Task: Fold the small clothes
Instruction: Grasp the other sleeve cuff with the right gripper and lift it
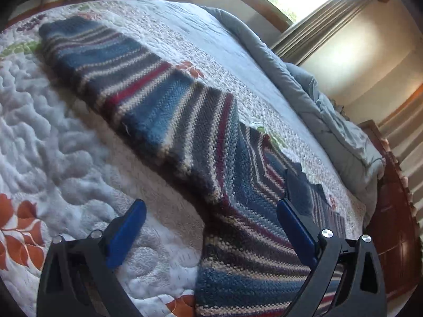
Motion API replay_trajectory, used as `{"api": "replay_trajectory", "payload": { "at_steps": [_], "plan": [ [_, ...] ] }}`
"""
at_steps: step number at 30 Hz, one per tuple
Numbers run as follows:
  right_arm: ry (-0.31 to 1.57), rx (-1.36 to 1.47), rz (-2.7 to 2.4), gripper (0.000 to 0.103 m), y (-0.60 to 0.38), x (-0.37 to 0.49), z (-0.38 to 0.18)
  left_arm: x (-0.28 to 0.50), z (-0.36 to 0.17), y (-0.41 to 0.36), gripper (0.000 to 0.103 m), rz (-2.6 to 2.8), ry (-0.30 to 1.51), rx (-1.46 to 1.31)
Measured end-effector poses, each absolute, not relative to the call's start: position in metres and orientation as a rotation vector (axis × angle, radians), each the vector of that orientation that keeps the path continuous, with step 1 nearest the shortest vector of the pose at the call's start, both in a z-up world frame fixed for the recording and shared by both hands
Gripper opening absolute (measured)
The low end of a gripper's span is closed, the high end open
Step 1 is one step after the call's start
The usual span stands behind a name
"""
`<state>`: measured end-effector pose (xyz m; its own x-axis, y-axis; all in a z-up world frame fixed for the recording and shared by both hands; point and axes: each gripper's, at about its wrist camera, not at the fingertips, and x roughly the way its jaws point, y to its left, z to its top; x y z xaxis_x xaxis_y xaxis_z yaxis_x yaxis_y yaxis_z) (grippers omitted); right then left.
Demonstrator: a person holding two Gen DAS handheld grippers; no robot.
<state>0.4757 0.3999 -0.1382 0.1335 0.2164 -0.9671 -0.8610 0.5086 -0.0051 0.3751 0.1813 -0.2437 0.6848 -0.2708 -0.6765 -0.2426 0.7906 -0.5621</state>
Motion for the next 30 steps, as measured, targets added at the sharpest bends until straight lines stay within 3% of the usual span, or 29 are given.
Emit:
{"api": "replay_trajectory", "payload": {
  "at_steps": [6,14,15,17,19,30],
  "plan": [
    [1.139,-0.857,0.844,0.055,0.472,0.467,-0.198,0.378,-0.243,0.181,0.099,-0.055,0.860,-0.672],
    [1.077,-0.977,0.739,0.048,0.487,0.476,-0.238,0.379,-0.245,0.192,0.099,-0.079,0.865,-0.740],
    [1.076,-0.969,0.729,0.042,0.486,0.479,-0.239,0.378,-0.245,0.193,0.099,-0.079,0.865,-0.742],
    [1.079,-0.958,0.714,0.018,0.482,0.484,-0.238,0.378,-0.245,0.193,0.099,-0.080,0.864,-0.743],
    [1.076,-0.916,0.712,0.008,0.476,0.490,-0.227,0.376,-0.245,0.192,0.099,-0.087,0.866,-0.732],
    [1.004,-0.585,0.721,0.008,0.376,0.523,-0.080,0.368,-0.240,0.209,0.099,-0.258,0.788,-0.899]
  ]
}}
